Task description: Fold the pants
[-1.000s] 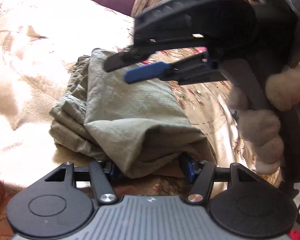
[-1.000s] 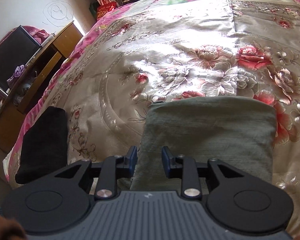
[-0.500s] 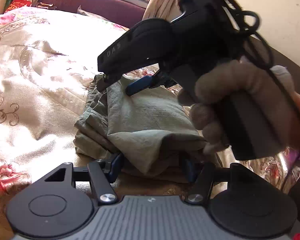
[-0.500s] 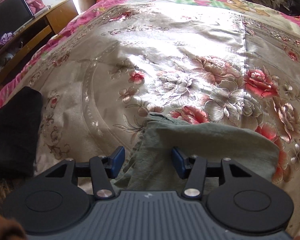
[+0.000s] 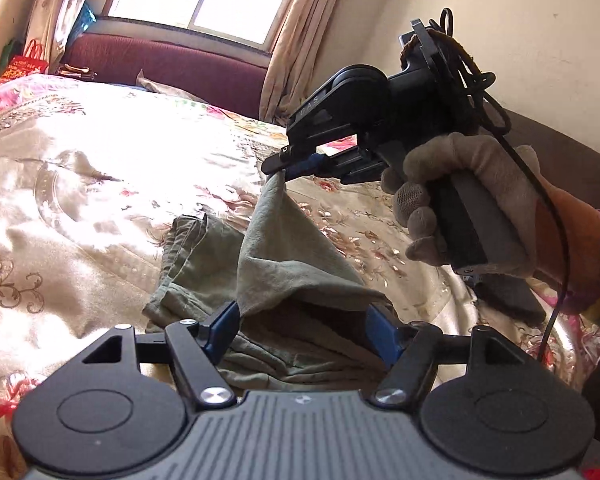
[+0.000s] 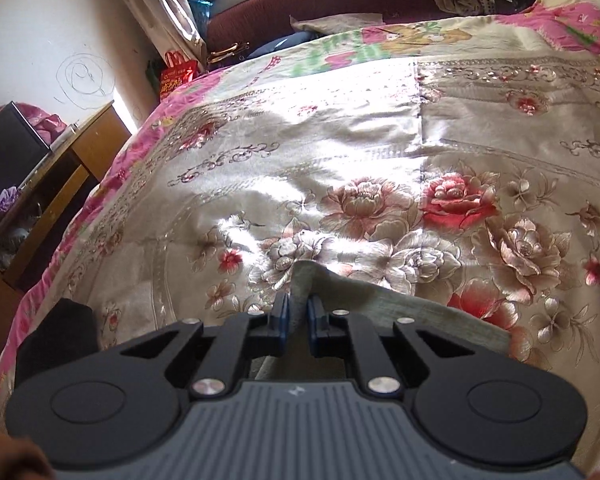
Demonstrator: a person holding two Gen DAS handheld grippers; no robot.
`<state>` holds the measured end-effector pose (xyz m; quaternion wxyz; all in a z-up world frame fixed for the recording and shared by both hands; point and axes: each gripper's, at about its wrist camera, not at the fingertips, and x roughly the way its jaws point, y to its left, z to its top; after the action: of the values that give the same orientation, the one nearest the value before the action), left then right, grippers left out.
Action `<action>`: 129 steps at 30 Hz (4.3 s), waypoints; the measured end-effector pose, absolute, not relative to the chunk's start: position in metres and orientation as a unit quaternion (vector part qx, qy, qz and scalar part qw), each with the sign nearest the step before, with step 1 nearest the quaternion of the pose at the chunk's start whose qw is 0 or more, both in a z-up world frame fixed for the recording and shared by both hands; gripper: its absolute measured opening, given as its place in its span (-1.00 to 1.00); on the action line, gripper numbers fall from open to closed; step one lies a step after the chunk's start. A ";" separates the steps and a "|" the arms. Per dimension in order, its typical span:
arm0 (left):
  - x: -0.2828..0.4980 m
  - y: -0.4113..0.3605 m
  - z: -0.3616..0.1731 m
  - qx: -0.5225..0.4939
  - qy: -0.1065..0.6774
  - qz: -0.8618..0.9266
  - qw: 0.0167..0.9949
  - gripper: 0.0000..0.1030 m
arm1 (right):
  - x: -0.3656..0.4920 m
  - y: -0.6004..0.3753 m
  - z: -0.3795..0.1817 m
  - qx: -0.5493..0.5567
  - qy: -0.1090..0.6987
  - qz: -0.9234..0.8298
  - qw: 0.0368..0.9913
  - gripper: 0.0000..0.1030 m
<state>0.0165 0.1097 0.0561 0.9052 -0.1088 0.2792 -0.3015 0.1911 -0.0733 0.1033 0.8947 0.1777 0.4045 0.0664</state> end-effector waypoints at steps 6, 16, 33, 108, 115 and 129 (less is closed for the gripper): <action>0.028 0.112 0.048 -0.119 0.303 -0.269 0.906 0.61 | 0.204 -0.052 0.080 0.170 0.440 0.093 0.877 -0.80; 0.035 0.110 0.038 -0.092 0.300 -0.231 0.921 0.59 | 0.223 -0.057 0.073 0.160 0.419 0.068 0.891 -0.77; 0.048 0.071 0.036 0.011 0.328 -0.221 0.919 0.59 | 0.192 -0.018 0.053 0.053 0.477 0.121 0.869 -0.07; 0.087 0.076 0.021 0.129 0.378 -0.160 0.903 -0.13 | 0.068 -0.077 0.023 0.151 0.445 0.136 0.872 -0.01; 0.076 0.068 0.048 0.166 0.361 -0.161 0.903 -0.10 | 0.052 -0.100 0.043 0.184 0.391 0.142 0.890 0.03; 0.069 0.053 0.040 0.175 0.373 -0.161 0.897 0.01 | 0.055 -0.125 0.015 0.201 0.411 0.106 0.883 0.08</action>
<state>0.0686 0.0532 0.0401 0.8967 0.1753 0.3731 -0.1615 0.0546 -0.1255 0.0153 0.8830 0.2009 0.4107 0.1063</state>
